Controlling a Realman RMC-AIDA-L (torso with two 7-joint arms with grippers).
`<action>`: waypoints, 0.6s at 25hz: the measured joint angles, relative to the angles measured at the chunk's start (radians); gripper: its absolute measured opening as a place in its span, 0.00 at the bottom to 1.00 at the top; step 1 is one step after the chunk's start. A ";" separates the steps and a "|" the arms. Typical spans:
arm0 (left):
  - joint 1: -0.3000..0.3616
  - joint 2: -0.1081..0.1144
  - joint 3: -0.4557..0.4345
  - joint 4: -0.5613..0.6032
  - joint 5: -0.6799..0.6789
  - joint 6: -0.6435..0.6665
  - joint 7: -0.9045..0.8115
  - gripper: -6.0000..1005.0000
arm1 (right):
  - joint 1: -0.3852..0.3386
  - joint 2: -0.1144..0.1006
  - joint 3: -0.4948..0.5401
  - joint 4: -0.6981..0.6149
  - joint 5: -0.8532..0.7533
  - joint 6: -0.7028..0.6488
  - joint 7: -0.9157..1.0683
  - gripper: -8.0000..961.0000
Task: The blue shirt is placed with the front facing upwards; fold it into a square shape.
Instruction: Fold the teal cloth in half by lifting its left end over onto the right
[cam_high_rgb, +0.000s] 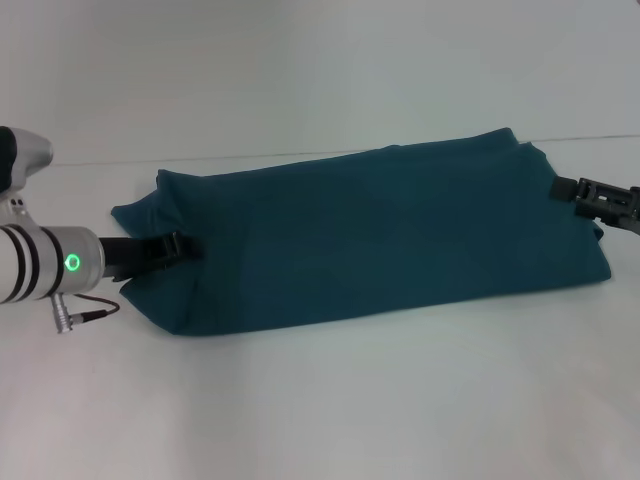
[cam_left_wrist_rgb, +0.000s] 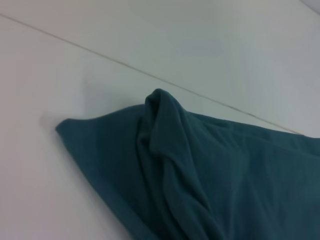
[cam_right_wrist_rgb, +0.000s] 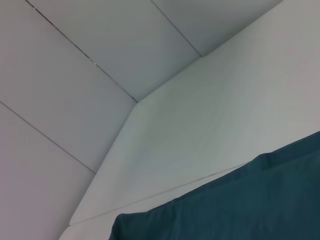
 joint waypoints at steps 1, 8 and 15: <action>0.002 0.000 0.000 0.004 0.000 0.000 0.000 0.50 | 0.000 0.000 0.000 0.000 0.000 0.000 0.000 0.98; -0.009 -0.001 0.000 0.007 0.056 0.001 -0.016 0.27 | 0.003 0.000 0.000 -0.002 0.000 -0.003 0.000 0.98; -0.014 -0.008 0.000 0.022 0.086 0.000 -0.030 0.06 | 0.005 0.000 0.000 -0.002 0.000 -0.008 0.000 0.98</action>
